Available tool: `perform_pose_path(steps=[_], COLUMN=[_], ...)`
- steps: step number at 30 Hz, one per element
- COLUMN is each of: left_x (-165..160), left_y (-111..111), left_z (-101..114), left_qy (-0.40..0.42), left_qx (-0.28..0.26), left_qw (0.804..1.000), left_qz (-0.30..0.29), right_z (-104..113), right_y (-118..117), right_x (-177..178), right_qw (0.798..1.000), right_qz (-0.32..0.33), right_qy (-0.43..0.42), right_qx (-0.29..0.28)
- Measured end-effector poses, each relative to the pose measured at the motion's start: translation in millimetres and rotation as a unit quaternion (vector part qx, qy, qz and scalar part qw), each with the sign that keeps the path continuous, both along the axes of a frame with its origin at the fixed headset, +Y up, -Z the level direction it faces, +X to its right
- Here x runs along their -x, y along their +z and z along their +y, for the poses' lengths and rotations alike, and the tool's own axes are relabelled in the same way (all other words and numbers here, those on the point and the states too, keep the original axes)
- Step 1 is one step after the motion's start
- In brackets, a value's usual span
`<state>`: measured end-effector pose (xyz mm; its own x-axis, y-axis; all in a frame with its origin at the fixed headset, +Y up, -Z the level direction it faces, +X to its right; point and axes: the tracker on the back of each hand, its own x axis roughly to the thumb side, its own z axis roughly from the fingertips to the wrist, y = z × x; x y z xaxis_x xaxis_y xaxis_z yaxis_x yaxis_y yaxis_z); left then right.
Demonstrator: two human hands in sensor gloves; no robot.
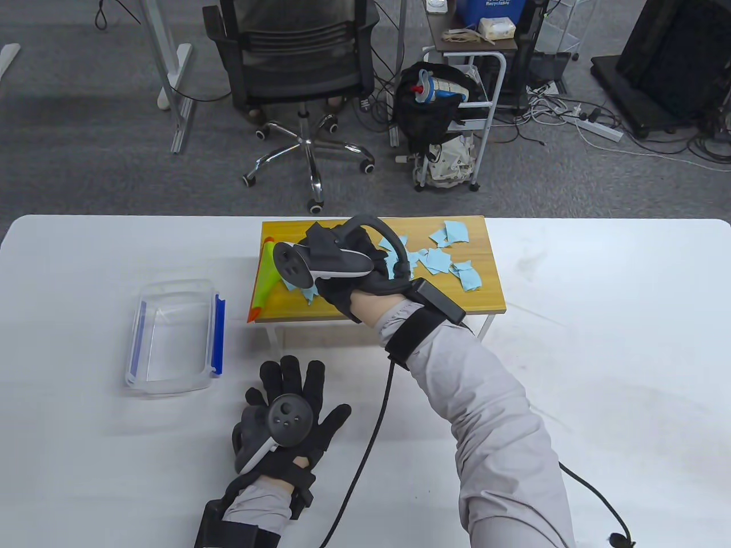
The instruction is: Scrape paper scraps from tabletop organizer into plastic storage box
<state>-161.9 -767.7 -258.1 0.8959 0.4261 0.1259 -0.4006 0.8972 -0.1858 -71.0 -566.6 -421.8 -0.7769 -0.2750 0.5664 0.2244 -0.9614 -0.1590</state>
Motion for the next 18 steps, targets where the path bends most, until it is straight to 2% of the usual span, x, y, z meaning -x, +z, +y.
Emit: perform_pose_path(steps=[4, 7, 18], left_x=[0, 0, 1], left_y=[0, -1, -1], left_z=[0, 0, 0], left_qy=[0.001, 0.002, 0.002], left_qx=[0.001, 0.002, 0.003], left_qw=[1.0, 1.0, 1.0], left_qz=[0.0, 0.0, 0.0], right_z=[-7, -9, -5], right_y=[-5, -9, -24], right_x=[-3, -9, -36], right_qw=[0.999, 0.999, 0.992], right_qz=[-0.017, -0.028, -0.116], right_qy=[0.031, 0.021, 0.047], right_qx=[0.004, 0.014, 0.032])
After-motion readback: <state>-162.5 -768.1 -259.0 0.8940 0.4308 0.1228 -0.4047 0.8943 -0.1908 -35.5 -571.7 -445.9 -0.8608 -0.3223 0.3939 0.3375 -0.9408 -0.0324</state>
